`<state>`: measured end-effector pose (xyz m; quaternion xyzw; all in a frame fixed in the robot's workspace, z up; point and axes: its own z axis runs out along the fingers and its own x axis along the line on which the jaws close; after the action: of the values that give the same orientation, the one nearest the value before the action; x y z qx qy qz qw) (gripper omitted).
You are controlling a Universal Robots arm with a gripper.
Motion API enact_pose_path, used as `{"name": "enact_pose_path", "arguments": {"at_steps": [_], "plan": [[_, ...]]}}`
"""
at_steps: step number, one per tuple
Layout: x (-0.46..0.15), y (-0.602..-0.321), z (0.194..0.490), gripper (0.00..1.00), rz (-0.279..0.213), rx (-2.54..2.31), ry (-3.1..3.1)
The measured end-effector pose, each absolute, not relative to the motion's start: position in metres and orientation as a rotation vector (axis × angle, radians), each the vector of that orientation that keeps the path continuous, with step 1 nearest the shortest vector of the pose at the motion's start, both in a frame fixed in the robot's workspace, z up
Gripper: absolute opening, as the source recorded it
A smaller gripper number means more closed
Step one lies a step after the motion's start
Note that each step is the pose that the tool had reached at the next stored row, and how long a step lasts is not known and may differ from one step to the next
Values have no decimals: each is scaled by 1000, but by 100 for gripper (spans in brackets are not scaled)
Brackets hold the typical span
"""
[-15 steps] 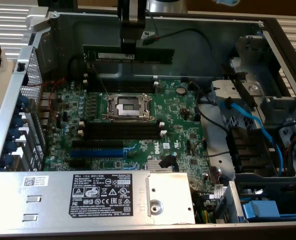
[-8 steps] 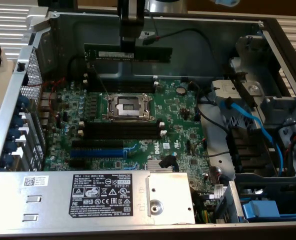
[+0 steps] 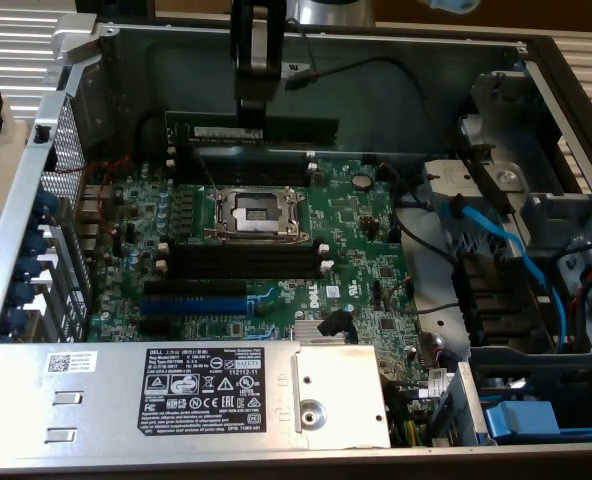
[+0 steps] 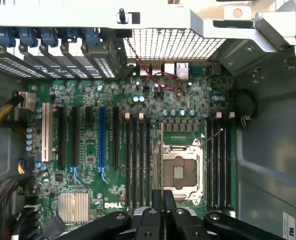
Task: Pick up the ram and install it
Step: 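Insert the ram into the slot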
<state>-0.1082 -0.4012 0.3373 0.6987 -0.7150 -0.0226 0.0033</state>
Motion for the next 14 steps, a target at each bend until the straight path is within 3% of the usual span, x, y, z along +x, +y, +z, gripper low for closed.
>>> {"name": "enact_pose_path", "arguments": {"at_steps": [8, 14], "plan": [[-109, -421, 318, 12, -77, 2188, -2249], [-116, -419, 302, 12, -45, 2203, -2263]]}}
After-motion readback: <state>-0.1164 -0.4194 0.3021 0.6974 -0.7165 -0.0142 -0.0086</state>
